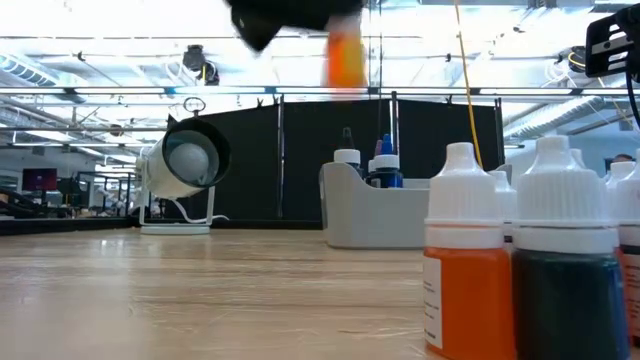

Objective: Pick & Place food coloring
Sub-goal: Put the small yellow food coloring bottle into the gray bin

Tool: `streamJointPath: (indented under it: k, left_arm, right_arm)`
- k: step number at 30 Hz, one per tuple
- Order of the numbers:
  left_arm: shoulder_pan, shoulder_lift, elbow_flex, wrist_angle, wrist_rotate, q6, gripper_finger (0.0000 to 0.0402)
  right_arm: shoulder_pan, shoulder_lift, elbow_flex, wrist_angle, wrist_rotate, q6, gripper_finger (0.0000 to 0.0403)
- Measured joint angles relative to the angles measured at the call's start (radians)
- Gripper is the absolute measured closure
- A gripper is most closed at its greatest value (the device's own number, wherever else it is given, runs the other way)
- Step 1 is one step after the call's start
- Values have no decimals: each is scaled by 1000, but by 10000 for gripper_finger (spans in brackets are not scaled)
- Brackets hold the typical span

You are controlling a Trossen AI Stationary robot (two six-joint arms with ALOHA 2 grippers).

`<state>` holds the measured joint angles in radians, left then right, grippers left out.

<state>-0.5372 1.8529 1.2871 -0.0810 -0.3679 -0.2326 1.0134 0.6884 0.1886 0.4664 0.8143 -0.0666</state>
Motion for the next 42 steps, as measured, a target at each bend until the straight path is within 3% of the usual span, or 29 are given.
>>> streamJointPath:
  k: [3,6,10,16,25,38,42]
  left_arm:
    - [48,-26,59,-3,-17,56,337]
    - [102,-12,152,-33,48,170,341]
    - [175,52,293,-79,106,302,336]
    - [289,179,438,-146,105,362,332]
    - [400,303,456,-68,75,299,331]
    - [431,351,456,-67,103,295,330]
    - [440,354,549,-245,148,288,330]
  right_arm:
    - [0,0,0,0,0,0,403]
    - [0,0,0,0,0,-1,403]
    - [0,0,1,3,0,1,403]
    - [0,0,1,3,-1,2,403]
    - [0,0,1,0,-4,1,403]
    - [0,0,1,-2,-3,-5,403]
    - [0,0,1,0,-3,-7,403]
